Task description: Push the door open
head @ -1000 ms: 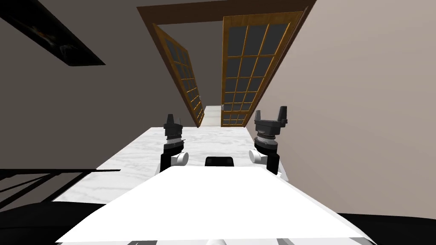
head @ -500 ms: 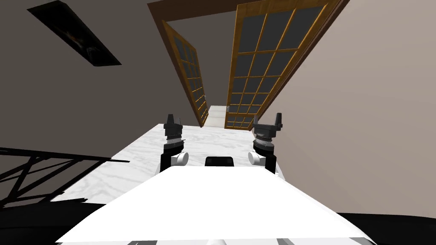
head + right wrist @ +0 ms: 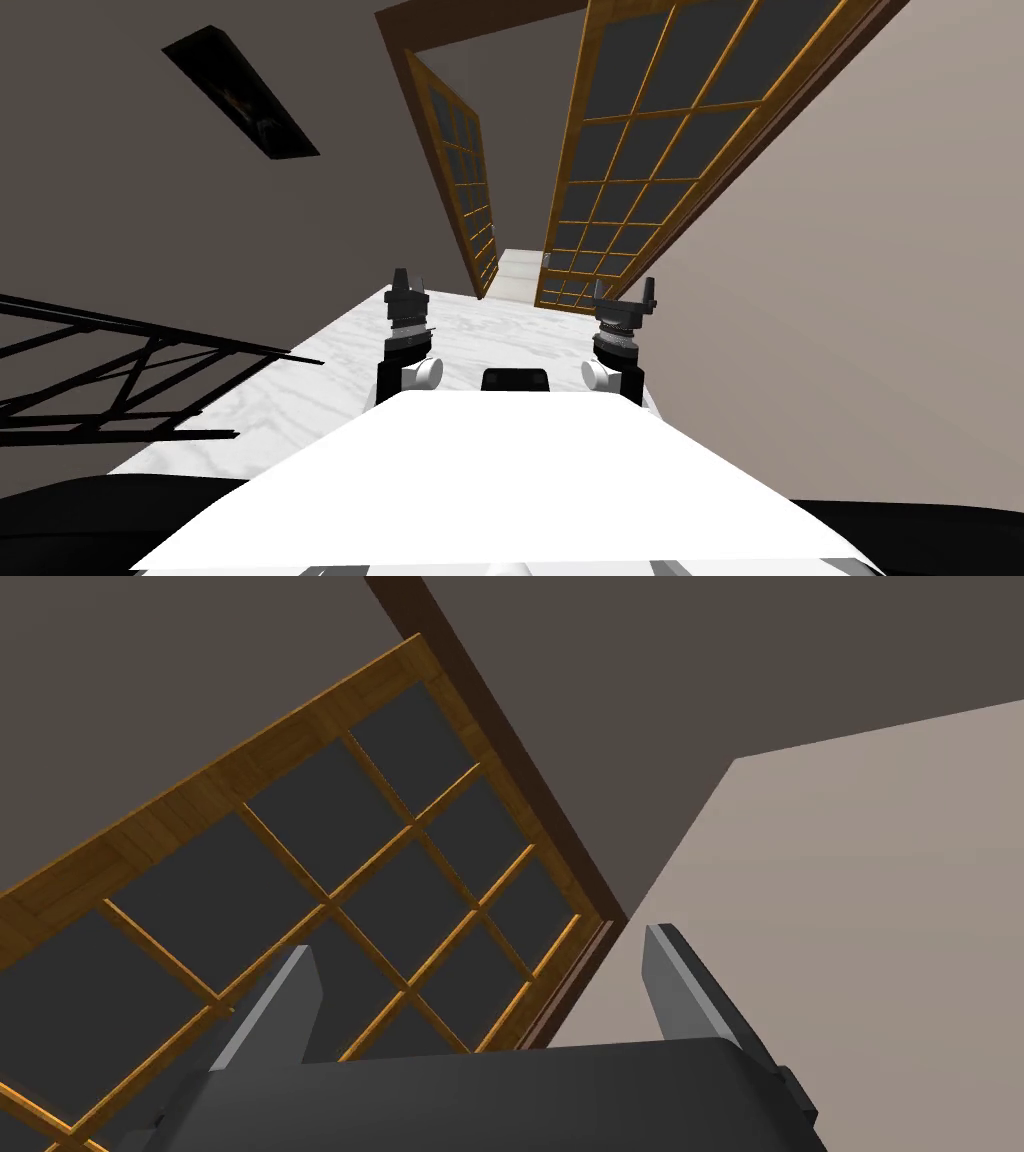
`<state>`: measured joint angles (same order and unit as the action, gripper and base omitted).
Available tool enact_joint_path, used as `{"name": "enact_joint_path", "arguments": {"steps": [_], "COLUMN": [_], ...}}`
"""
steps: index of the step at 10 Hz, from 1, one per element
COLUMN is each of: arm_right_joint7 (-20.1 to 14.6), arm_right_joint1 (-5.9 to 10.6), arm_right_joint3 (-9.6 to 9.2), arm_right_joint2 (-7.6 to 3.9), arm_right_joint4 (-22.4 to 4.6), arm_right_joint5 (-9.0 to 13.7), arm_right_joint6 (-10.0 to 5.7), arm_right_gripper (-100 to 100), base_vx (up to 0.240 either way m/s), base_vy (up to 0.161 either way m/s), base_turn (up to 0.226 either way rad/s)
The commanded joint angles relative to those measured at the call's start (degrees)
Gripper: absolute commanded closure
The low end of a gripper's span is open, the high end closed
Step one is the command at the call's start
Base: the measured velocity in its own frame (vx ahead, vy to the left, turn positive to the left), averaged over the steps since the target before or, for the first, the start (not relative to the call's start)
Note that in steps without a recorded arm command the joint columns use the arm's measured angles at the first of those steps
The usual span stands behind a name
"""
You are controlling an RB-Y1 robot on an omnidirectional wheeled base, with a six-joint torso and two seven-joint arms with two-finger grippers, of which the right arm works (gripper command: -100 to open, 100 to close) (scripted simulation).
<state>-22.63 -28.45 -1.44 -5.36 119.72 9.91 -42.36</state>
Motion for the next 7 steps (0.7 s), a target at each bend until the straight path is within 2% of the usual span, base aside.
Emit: {"name": "enact_joint_path", "arguments": {"steps": [1, 7], "arm_right_joint7": [-1.3, -7.0], "arm_right_joint1": [-0.05, -0.99], "arm_right_joint3": [0.1, 0.2], "arm_right_joint2": [-0.15, -0.52], "arm_right_joint4": [-1.8, -9.1], "arm_right_joint5": [1.4, 7.8], "arm_right_joint6": [-0.81, -4.3], "arm_right_gripper": [-100, -100], "base_vx": [0.127, 0.128], "base_vy": [-0.019, -0.031], "base_turn": [0.134, 0.211]}}
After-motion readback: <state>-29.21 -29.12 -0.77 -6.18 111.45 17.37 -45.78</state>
